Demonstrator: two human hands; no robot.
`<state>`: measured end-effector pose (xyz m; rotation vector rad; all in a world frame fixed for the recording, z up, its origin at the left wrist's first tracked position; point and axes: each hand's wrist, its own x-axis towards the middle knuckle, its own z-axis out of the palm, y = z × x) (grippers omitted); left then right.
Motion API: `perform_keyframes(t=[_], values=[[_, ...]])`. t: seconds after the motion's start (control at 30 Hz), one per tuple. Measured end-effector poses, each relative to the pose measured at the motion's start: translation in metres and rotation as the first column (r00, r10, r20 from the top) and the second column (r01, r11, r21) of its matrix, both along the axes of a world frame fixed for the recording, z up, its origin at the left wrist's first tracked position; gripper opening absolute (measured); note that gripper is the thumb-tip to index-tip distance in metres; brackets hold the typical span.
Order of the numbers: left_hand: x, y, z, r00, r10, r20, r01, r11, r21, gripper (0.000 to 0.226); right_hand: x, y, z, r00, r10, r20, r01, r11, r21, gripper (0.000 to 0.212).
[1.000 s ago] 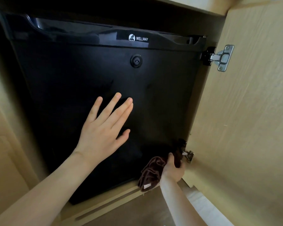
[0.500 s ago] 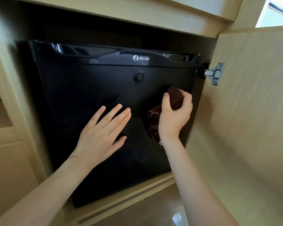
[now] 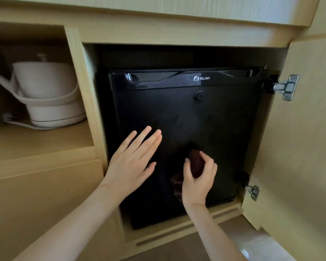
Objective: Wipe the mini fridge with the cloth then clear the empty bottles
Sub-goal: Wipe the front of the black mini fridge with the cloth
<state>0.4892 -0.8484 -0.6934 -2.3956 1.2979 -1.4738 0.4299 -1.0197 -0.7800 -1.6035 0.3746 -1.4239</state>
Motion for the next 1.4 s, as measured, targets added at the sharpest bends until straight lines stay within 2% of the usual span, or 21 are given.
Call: perform_keyframes(t=[0.07, 0.17, 0.27, 0.33, 0.37, 0.43, 0.5, 0.6, 0.67, 0.77, 0.87, 0.93, 0.97, 1.07, 1.17, 1.23, 1.3, 1.4], values=[[-0.002, 0.002, 0.0, 1.0, -0.004, -0.015, 0.004, 1.0, -0.001, 0.076, 0.004, -0.003, 0.036, 0.994, -0.052, 0.094, 0.048, 0.998, 0.046, 0.035], [-0.001, 0.002, -0.001, 1.0, -0.014, -0.019, 0.014, 1.0, -0.026, 0.076, 0.015, -0.001, 0.08, 0.986, -0.079, 0.145, 0.081, 0.997, -0.006, 0.034], [0.003, 0.001, -0.002, 0.999, -0.03, -0.014, 0.029, 0.999, -0.034, 0.075, 0.023, 0.017, 0.079, 0.992, -0.065, 0.108, 0.089, 0.967, -0.238, 0.038], [0.005, 0.002, -0.004, 1.0, -0.027, -0.011, 0.027, 0.999, -0.033, 0.073, 0.021, 0.022, 0.048, 0.998, -0.049, 0.041, 0.062, 0.915, -0.398, 0.041], [0.006, 0.002, -0.005, 1.0, -0.022, -0.015, 0.022, 0.999, -0.031, 0.073, 0.018, 0.02, 0.031, 0.999, -0.05, 0.008, 0.049, 0.906, -0.419, 0.041], [0.004, 0.003, -0.005, 0.999, -0.02, -0.035, 0.019, 0.999, -0.033, 0.073, 0.01, 0.014, 0.008, 0.999, -0.051, -0.02, 0.041, 0.937, -0.346, 0.04], [0.002, 0.003, -0.002, 0.999, -0.019, -0.037, 0.018, 0.999, -0.039, 0.072, 0.007, 0.01, 0.009, 1.0, -0.004, -0.008, 0.003, 0.981, -0.192, 0.038], [-0.001, 0.002, 0.002, 0.999, -0.017, -0.037, 0.014, 0.998, -0.063, 0.075, 0.007, 0.012, 0.04, 0.994, 0.007, 0.105, -0.009, 1.0, 0.024, 0.034], [-0.001, 0.001, 0.009, 0.999, -0.041, -0.018, 0.039, 0.995, -0.097, 0.077, 0.011, 0.01, 0.071, 0.985, -0.035, 0.17, 0.022, 0.997, 0.077, 0.032], [0.002, 0.001, 0.03, 0.999, -0.029, 0.017, 0.032, 0.978, -0.207, 0.079, 0.017, 0.01, 0.113, 0.981, -0.031, 0.189, 0.026, 0.999, 0.033, 0.032], [0.003, -0.001, 0.051, 1.0, 0.001, -0.026, -0.01, 0.936, -0.352, 0.082, 0.018, 0.019, 0.117, 0.993, 0.011, 0.117, 0.014, 0.977, -0.212, 0.037], [0.002, -0.002, 0.055, 0.999, 0.011, -0.041, -0.025, 0.933, -0.358, 0.084, 0.015, 0.021, 0.092, 0.999, 0.011, 0.048, 0.009, 0.918, -0.396, 0.041], [0.001, -0.003, 0.054, 0.999, 0.015, -0.042, -0.028, 0.937, -0.347, 0.084, 0.012, 0.019, 0.078, 1.0, 0.018, 0.022, -0.008, 0.911, -0.412, 0.042], [-0.003, -0.001, 0.052, 0.999, 0.029, -0.04, -0.04, 0.946, -0.32, 0.085, 0.004, 0.012, 0.06, 0.999, 0.048, 0.022, -0.042, 0.978, -0.204, 0.038], [-0.005, 0.004, 0.051, 0.999, 0.031, -0.035, -0.039, 0.959, -0.281, 0.083, 0.007, 0.009, 0.08, 0.992, -0.009, 0.125, 0.008, 1.0, 0.013, 0.032], [-0.004, 0.006, 0.049, 0.999, 0.018, -0.03, -0.026, 0.963, -0.266, 0.083, 0.013, 0.012, 0.101, 0.982, -0.042, 0.183, 0.027, 0.996, 0.085, 0.03], [-0.004, 0.007, 0.049, 1.0, 0.015, -0.026, -0.022, 0.966, -0.258, 0.082, 0.018, 0.018, 0.119, 0.981, -0.039, 0.188, 0.031, 0.999, 0.044, 0.03], [-0.002, 0.008, 0.05, 1.0, 0.02, -0.016, -0.024, 0.969, -0.244, 0.081, 0.019, 0.029, 0.111, 0.995, 0.02, 0.099, 0.004, 0.971, -0.238, 0.035]])
